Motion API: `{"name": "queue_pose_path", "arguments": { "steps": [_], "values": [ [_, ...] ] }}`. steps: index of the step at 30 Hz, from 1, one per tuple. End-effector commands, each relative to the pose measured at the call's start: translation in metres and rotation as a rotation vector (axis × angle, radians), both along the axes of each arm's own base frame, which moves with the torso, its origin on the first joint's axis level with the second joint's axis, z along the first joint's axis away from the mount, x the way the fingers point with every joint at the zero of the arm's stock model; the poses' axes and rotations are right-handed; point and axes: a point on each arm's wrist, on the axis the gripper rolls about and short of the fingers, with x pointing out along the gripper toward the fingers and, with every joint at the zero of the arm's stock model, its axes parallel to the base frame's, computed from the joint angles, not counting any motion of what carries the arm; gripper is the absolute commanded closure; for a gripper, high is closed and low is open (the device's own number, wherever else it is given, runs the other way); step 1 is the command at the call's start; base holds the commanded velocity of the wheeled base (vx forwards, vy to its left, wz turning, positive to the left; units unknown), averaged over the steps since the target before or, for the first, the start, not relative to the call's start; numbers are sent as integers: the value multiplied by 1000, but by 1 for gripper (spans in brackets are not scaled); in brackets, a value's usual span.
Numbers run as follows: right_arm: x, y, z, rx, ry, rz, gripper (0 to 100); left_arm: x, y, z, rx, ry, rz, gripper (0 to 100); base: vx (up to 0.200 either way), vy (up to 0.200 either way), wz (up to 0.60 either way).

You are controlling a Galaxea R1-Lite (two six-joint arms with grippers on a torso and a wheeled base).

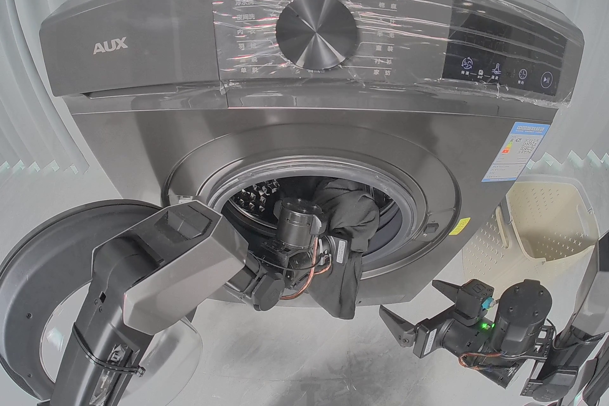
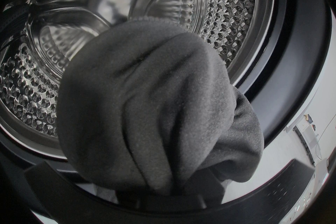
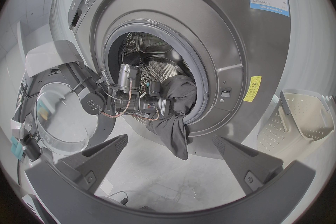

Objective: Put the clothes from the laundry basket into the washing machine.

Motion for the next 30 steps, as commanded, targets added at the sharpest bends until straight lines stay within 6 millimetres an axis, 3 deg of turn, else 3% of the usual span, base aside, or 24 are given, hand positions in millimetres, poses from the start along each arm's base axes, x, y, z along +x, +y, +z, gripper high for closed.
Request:
{"name": "queue_pose_path", "arguments": {
  "steps": [1,5,10,19,20,26,30],
  "values": [
    [0,1,1,5,-5,3,0,11,0,-2,-15,-30,40,100,0,0,0],
    [0,3,3,11,-12,10,0,29,1,7,-48,-110,123,100,0,0,0],
    [-1,3,4,16,-14,14,0,70,6,33,-131,-263,286,100,0,0,0],
    [-1,4,3,15,-11,14,0,87,21,47,-165,-316,345,100,0,0,0],
    [-1,4,3,15,-11,14,0,88,22,47,-166,-317,346,0,0,0,0],
    [-1,3,2,14,-9,12,0,80,16,50,-167,-303,332,0,0,0,0],
    [-1,3,2,14,-9,12,0,60,9,50,-123,-246,288,0,0,0,0]
  ]
}}
